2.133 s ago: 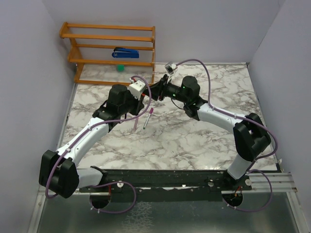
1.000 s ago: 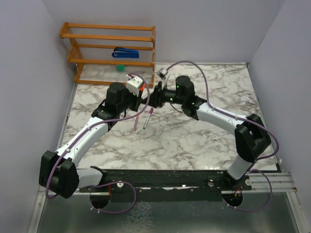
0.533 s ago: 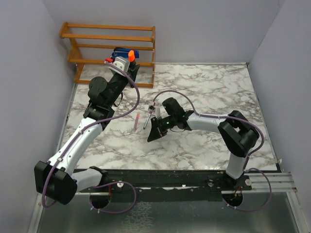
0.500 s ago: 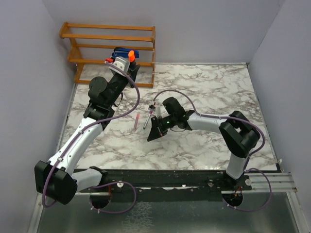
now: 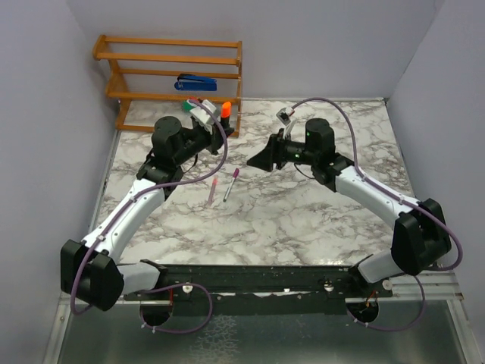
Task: Insert the pens into the pen caps
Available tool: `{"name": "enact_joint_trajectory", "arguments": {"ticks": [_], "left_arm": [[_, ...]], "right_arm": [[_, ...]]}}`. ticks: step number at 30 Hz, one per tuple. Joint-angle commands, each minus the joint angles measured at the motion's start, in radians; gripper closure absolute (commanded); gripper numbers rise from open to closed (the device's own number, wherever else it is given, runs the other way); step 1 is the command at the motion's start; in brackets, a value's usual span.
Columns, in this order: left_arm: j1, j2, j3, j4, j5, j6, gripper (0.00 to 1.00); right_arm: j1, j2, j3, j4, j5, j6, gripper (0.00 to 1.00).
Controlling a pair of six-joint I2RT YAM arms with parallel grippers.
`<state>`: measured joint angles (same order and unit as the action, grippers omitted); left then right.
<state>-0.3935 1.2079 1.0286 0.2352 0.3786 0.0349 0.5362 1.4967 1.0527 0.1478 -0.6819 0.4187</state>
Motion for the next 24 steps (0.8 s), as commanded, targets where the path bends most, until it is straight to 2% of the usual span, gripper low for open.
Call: {"name": "enact_joint_trajectory", "arguments": {"ticks": [1, 13, 19, 24], "left_arm": [[0.002, 0.061, 0.031, -0.189, 0.278, -0.018, 1.00], [-0.005, 0.139, 0.002, -0.277, 0.436, -0.029, 1.00], [-0.004, 0.171, 0.021, -0.366, 0.564, 0.027, 1.00], [-0.004, 0.181, 0.034, -0.384, 0.693, 0.040, 1.00]], "right_arm": [[0.005, -0.042, 0.031, 0.095, 0.070, -0.012, 0.43], [0.000, -0.118, 0.031, 0.221, 0.099, -0.024, 0.47], [-0.030, -0.149, -0.010, 0.336, -0.051, -0.026, 0.48], [-0.061, -0.169, -0.020, 0.353, -0.169, -0.045, 0.50]]}}
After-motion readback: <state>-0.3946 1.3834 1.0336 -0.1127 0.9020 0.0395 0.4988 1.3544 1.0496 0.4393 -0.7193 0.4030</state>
